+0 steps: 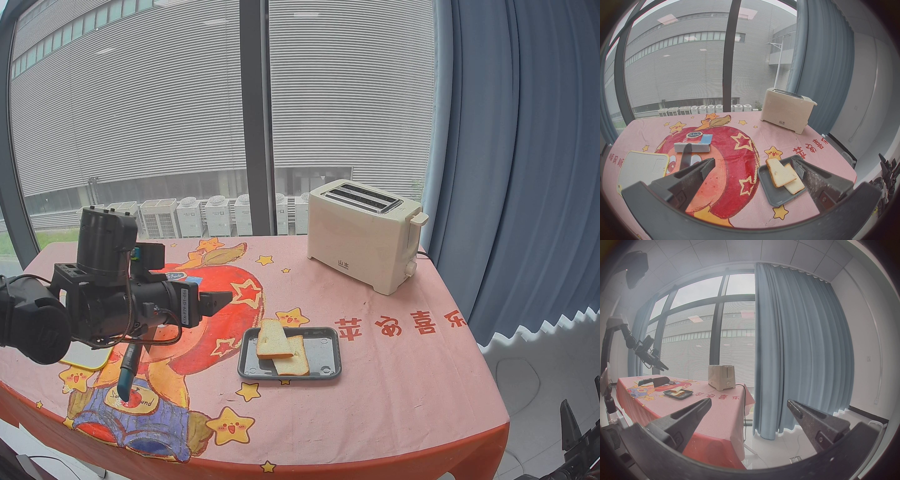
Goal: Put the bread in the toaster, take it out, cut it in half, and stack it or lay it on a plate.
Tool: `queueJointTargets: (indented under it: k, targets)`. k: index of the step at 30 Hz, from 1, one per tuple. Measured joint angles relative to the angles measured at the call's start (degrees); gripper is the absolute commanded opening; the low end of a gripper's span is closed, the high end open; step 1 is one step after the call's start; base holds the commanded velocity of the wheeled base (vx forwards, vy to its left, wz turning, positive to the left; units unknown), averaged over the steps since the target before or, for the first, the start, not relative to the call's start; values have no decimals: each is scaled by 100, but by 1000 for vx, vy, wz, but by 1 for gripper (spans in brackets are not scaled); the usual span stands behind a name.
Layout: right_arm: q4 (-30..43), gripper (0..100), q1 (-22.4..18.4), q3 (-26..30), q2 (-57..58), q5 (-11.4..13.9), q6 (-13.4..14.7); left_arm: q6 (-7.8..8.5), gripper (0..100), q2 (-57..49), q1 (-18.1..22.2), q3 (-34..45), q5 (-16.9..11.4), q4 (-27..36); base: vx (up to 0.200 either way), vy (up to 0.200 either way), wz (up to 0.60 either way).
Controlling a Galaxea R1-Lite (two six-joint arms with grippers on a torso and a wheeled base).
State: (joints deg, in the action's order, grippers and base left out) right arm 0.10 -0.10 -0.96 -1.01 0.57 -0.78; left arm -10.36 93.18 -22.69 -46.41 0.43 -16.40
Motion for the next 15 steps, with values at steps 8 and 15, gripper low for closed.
queueJointTargets:
  k: [8,15]
  targets:
    - [0,100,0,0,0,2,0,-72,100,-399,63,462,39,-739,0,0,0]
    - [0,100,0,-5,0,2,0,-59,100,-499,67,918,83,-2353,0,0,0]
